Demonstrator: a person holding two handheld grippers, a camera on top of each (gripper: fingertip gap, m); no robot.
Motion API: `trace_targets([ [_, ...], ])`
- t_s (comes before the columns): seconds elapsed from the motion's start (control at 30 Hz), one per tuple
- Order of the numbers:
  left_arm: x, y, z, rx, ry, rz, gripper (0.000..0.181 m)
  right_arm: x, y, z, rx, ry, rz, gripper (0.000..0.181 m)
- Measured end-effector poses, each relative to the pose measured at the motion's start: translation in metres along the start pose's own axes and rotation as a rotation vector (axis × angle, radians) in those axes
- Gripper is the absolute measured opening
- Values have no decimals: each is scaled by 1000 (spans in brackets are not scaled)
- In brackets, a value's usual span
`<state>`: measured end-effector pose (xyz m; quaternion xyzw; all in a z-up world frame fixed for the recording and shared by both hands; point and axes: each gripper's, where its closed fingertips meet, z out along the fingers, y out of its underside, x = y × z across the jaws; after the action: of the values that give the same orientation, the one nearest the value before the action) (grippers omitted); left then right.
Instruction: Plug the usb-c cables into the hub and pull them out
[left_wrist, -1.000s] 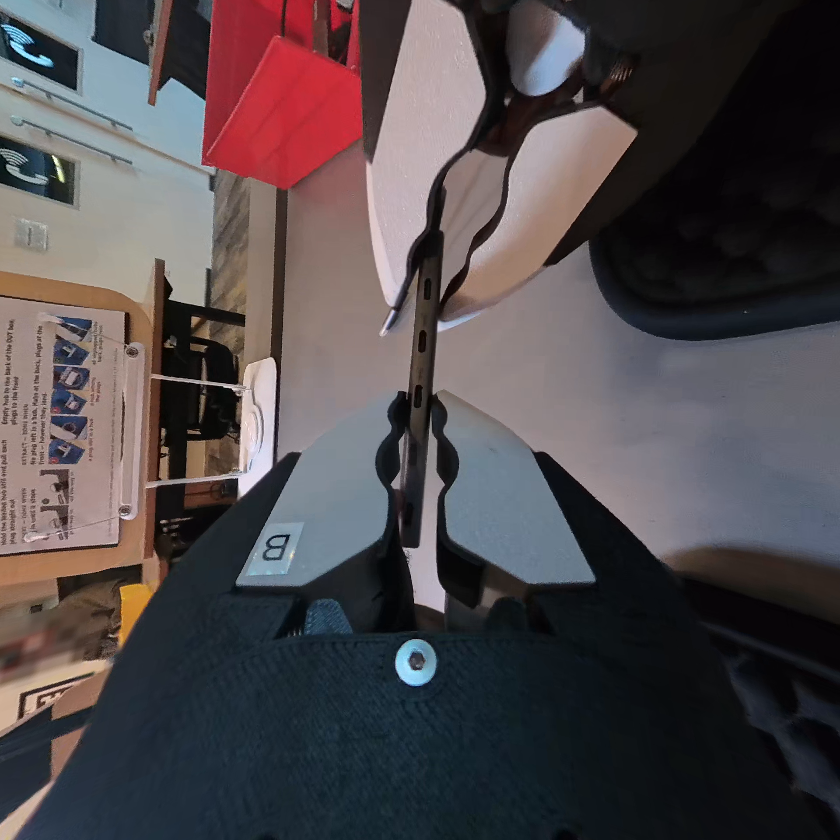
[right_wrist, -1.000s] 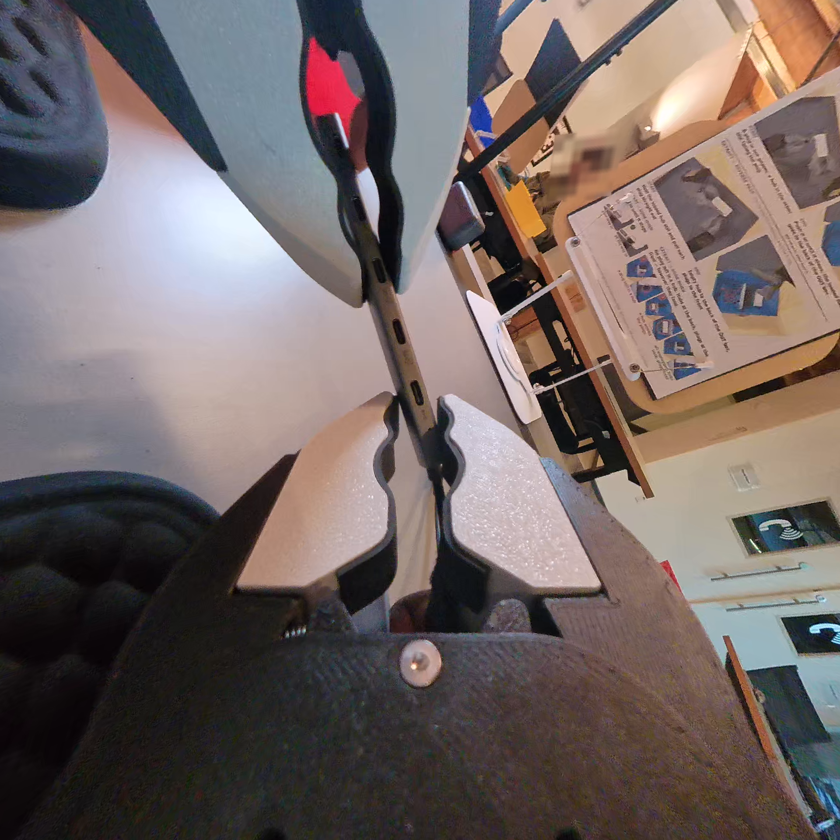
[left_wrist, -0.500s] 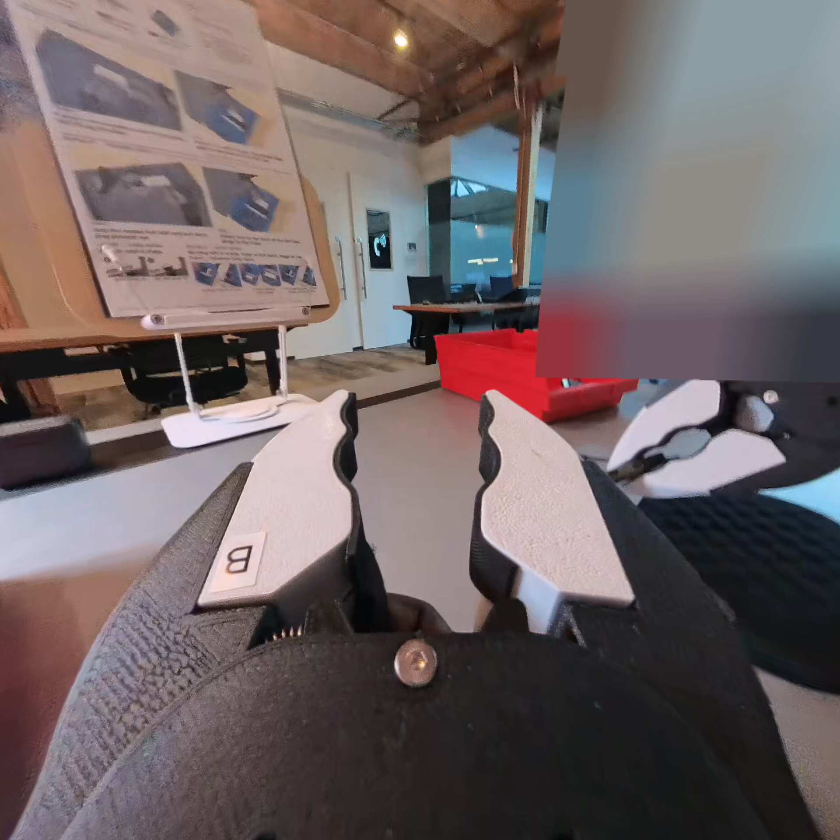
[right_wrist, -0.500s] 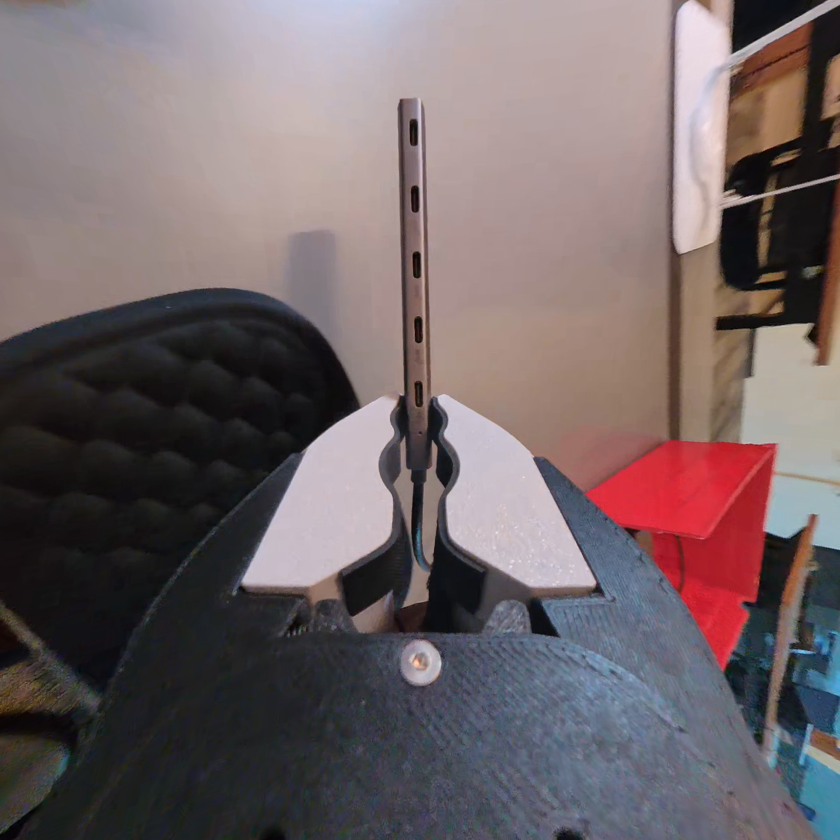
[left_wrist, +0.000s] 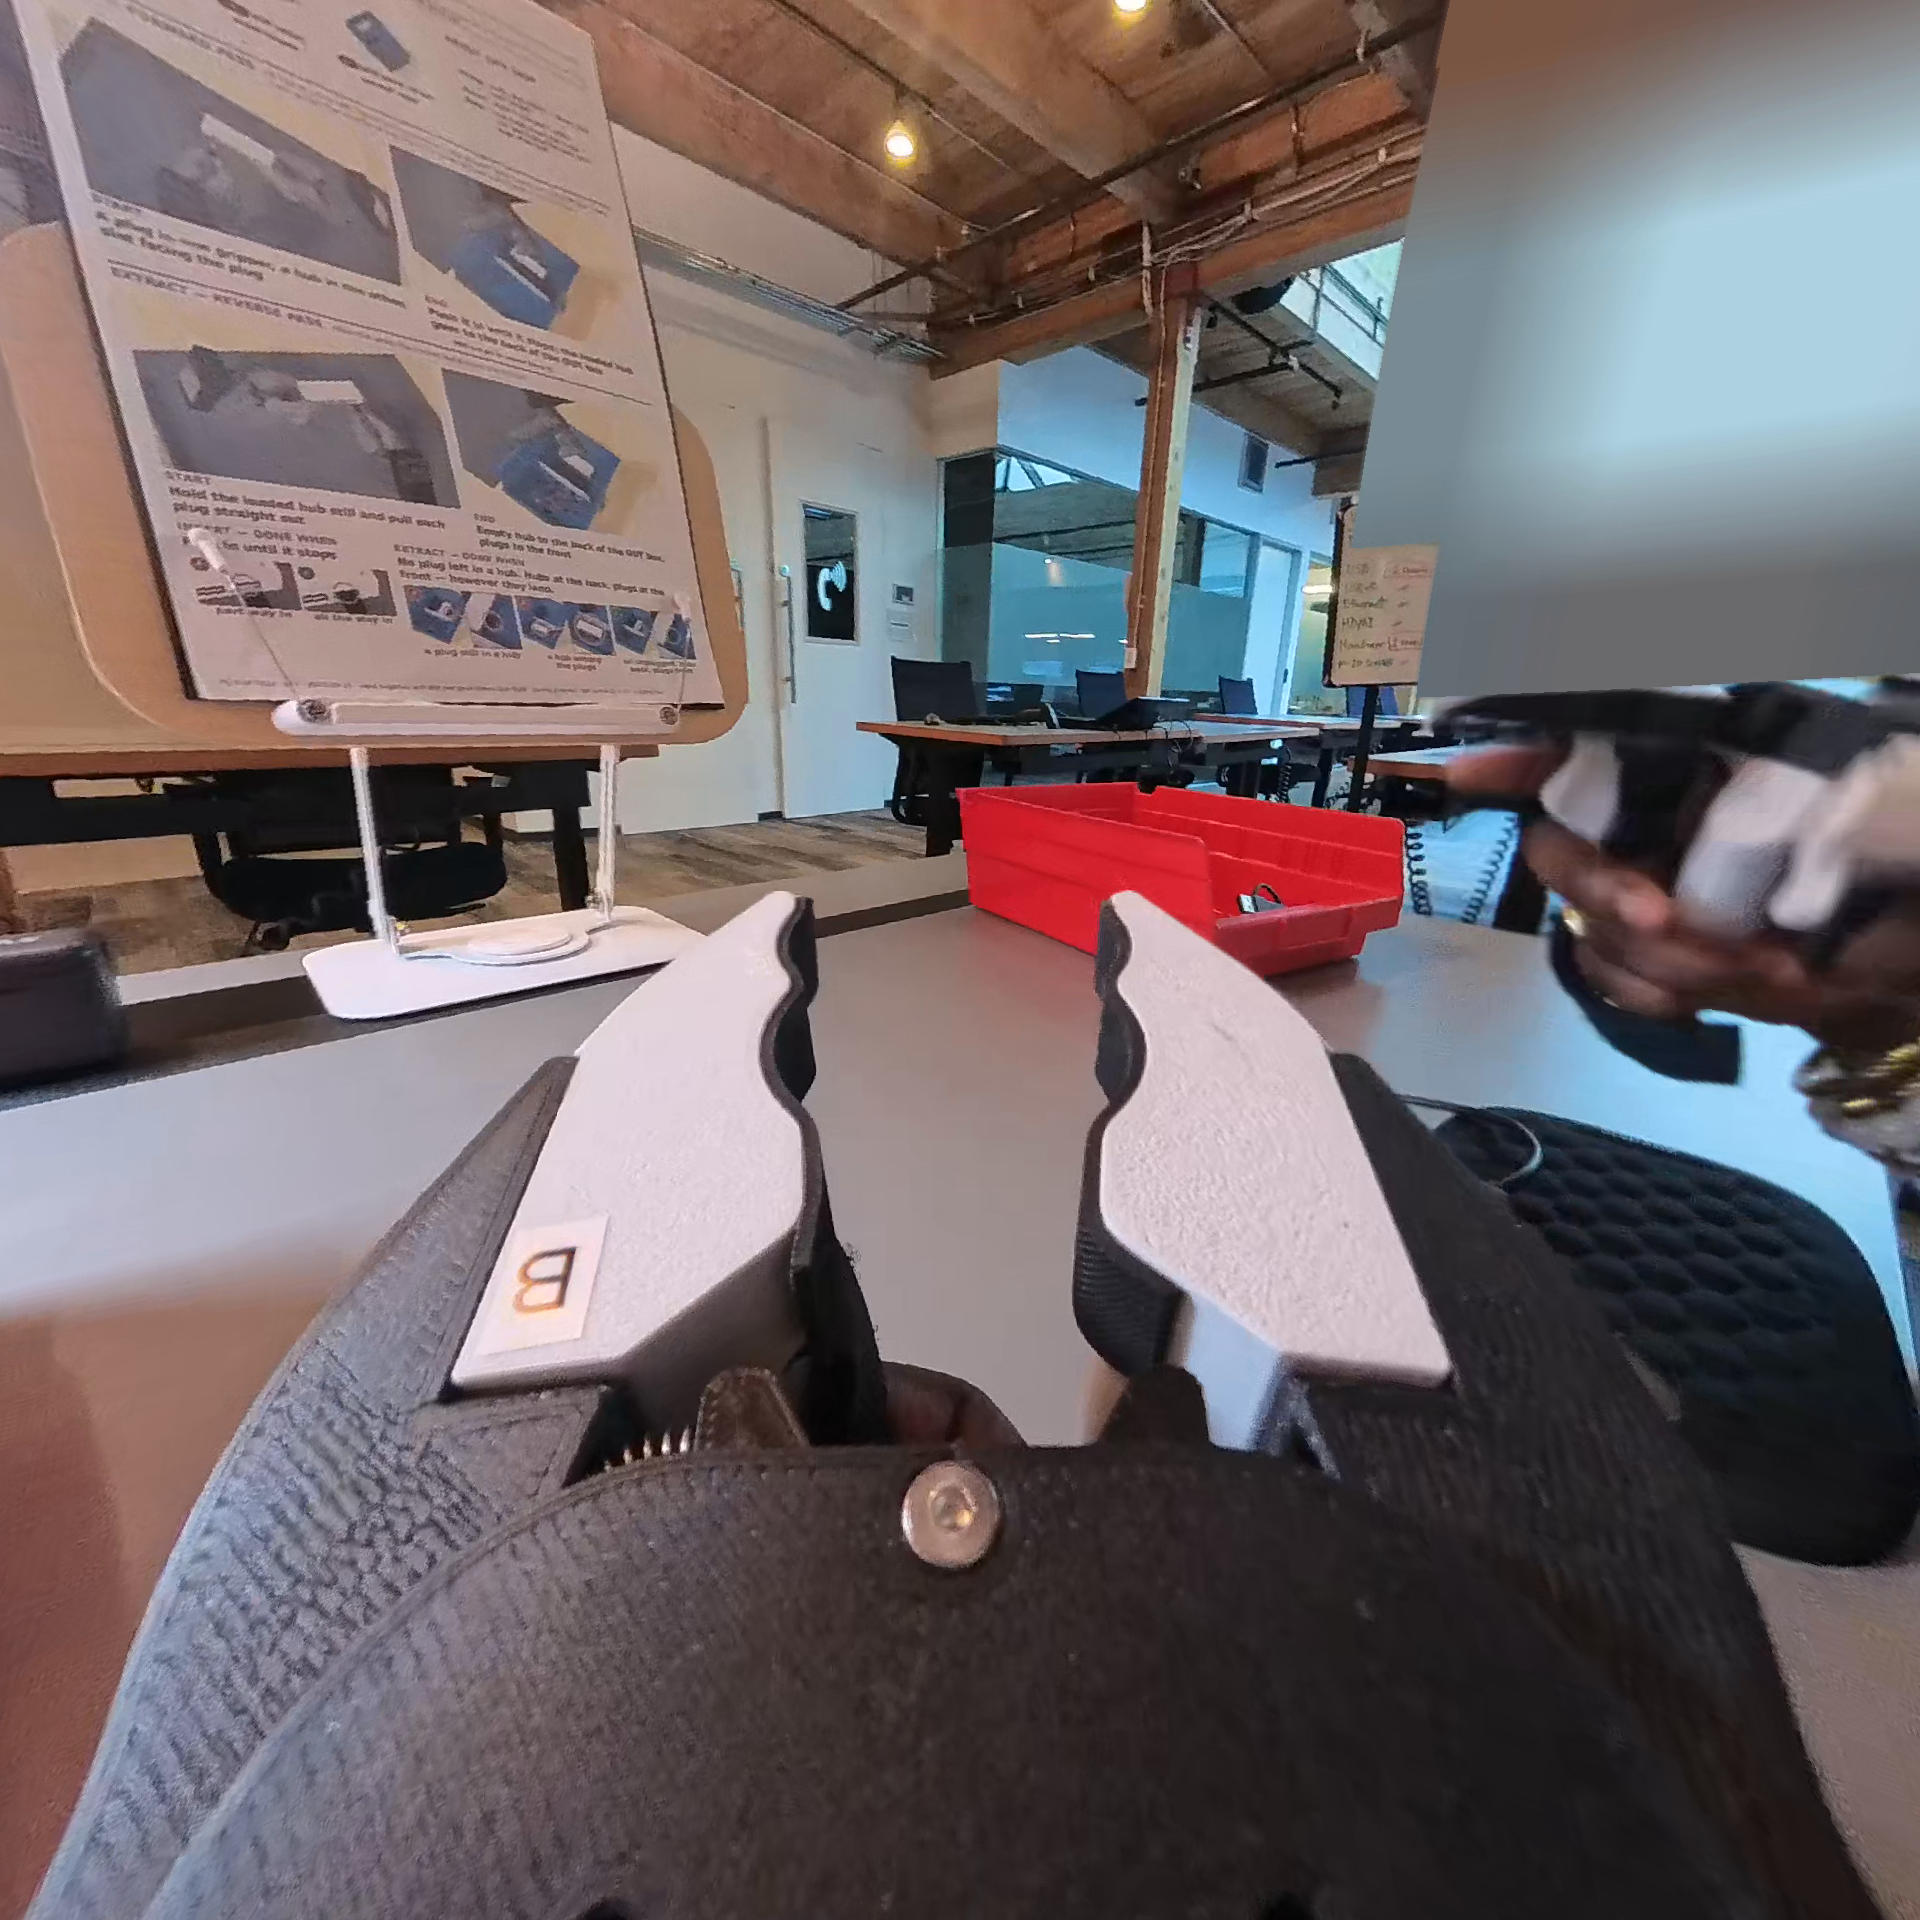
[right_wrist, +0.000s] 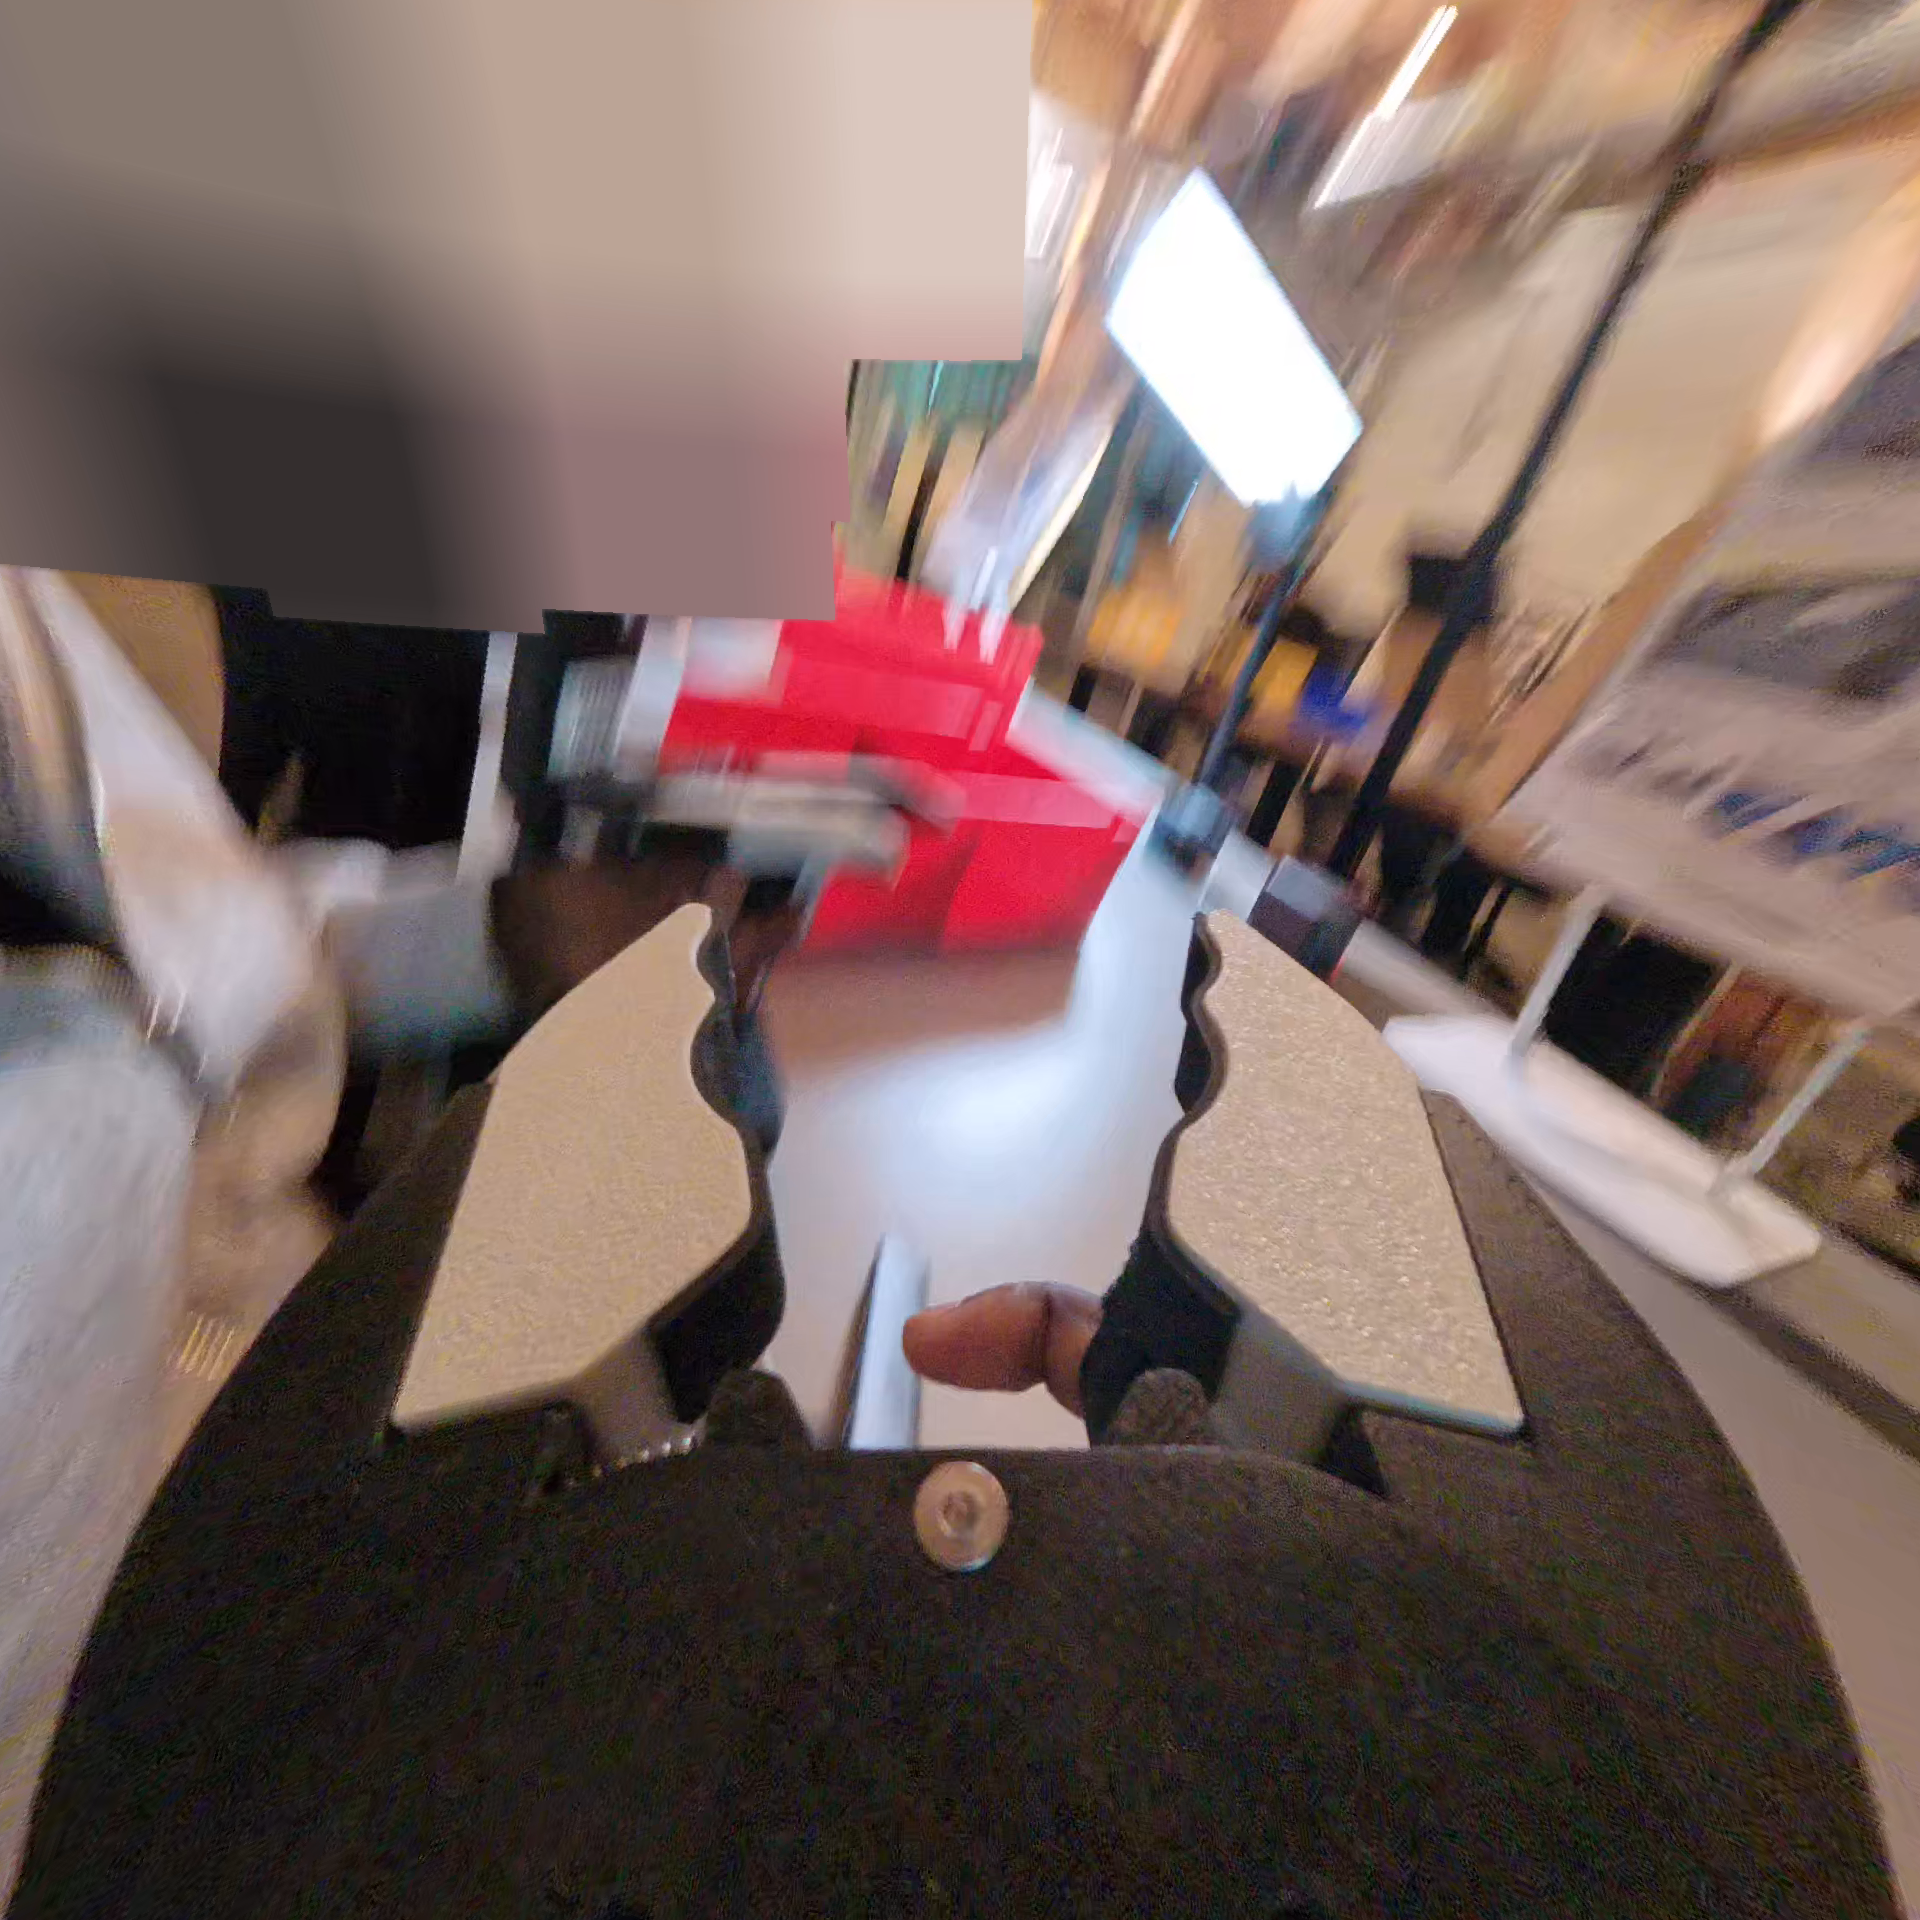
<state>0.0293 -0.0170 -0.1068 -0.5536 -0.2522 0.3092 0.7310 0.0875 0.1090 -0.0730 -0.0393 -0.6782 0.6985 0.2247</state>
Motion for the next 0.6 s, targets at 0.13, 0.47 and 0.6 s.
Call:
trace_targets([
  [0.13, 5, 2, 1, -11, 10, 45, 52, 99, -25, -82, 755, 431, 325, 78],
  [0.47, 1, -32, -22, 21, 62, -53, 53, 138, -14, -156, 985, 739, 452, 59],
  [0.6, -42, -76, -57, -9, -14, -107, 55, 136, -14, -152, 980, 722, 464, 58],
])
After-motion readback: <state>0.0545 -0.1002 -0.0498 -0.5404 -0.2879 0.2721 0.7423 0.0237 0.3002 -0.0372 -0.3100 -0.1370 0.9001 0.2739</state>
